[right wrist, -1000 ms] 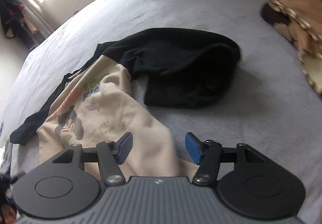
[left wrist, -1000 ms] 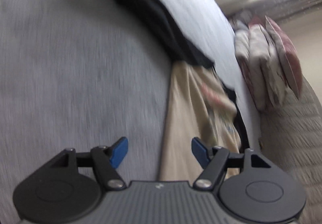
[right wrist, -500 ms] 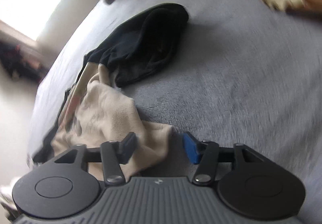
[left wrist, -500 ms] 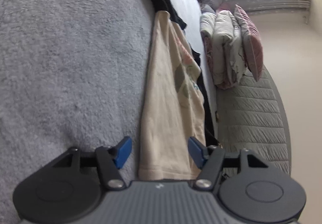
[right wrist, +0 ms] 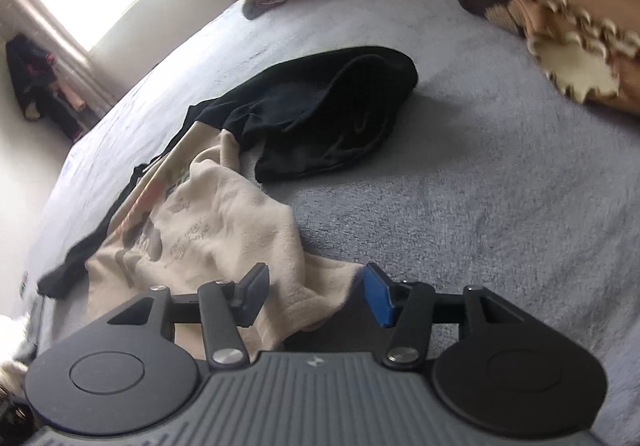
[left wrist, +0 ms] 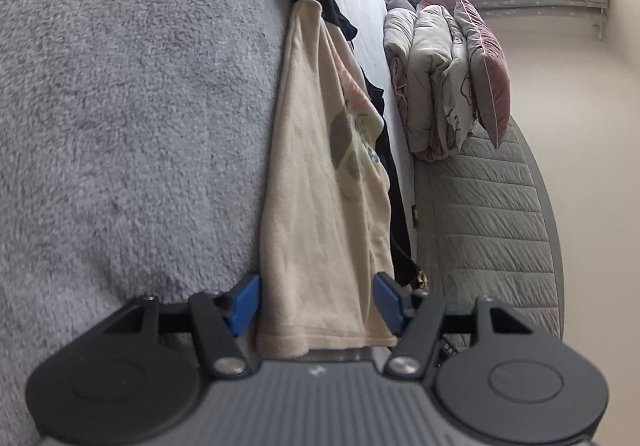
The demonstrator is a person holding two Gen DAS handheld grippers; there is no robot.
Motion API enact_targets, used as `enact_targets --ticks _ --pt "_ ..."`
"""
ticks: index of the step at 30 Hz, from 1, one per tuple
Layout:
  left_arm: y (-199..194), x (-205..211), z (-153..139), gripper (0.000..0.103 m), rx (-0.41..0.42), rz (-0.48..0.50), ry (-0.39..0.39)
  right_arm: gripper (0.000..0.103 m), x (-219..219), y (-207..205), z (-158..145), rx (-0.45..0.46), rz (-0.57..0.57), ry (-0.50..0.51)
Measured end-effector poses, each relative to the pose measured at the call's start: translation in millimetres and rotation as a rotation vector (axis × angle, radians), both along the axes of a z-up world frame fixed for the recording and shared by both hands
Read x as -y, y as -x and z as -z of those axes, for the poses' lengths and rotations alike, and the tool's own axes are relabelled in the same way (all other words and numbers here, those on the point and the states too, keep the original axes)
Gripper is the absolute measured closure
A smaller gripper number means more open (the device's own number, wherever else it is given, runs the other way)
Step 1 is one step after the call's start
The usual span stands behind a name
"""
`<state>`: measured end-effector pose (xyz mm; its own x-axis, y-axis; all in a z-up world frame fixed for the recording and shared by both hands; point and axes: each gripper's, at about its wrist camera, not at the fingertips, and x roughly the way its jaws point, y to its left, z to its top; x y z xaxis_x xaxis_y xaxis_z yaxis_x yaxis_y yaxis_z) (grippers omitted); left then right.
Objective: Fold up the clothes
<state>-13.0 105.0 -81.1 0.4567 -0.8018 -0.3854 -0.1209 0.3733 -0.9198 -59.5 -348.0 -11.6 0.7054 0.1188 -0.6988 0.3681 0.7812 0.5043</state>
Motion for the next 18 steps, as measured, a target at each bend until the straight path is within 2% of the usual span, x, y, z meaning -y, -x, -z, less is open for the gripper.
enact_targets --ticks 1,3,5,7,9,10,11,12,14,16,18 --pt "-1.1 1.0 0.1 0.043 0.004 0.003 -0.003 0.051 1.6 0.2 1.3 -0.001 -0.003 -0.015" --pt "-2.4 3.7 0.8 0.052 0.012 0.024 -0.018 0.069 -1.4 0.4 0.9 0.004 -0.029 -0.011" --pt "-2.9 7.9 1.5 0.064 0.019 0.054 -0.042 0.074 -6.0 0.9 -1.7 0.016 -0.059 0.005" --pt "-3.2 13.8 2.1 0.070 0.023 0.086 -0.071 0.073 -12.0 1.6 -7.1 0.038 -0.092 0.032" --pt "-3.1 19.2 2.5 0.075 0.030 0.116 -0.101 0.071 -10.9 3.8 -10.4 0.046 -0.070 0.051" --pt "-2.7 21.1 1.9 0.083 0.037 0.121 -0.120 0.068 -7.6 4.8 -10.8 0.043 -0.045 0.056" --pt "-1.9 21.4 1.1 0.090 0.043 0.118 -0.138 0.061 -3.9 5.8 -10.9 0.038 -0.017 0.061" --pt "-0.8 20.2 -0.4 0.090 0.047 0.105 -0.155 0.056 0.0 6.5 -9.8 0.028 0.011 0.065" --pt "4.4 13.9 -10.5 0.091 0.067 0.068 -0.175 0.056 7.5 7.9 -6.9 0.000 0.061 0.071" --pt "14.4 3.4 -31.1 0.092 0.125 0.031 -0.196 0.056 12.7 8.6 -3.1 -0.019 0.081 0.053" --pt "27.1 -8.4 -54.3 0.092 0.203 -0.019 -0.271 0.056 16.0 8.3 0.9 -0.033 0.085 0.021"
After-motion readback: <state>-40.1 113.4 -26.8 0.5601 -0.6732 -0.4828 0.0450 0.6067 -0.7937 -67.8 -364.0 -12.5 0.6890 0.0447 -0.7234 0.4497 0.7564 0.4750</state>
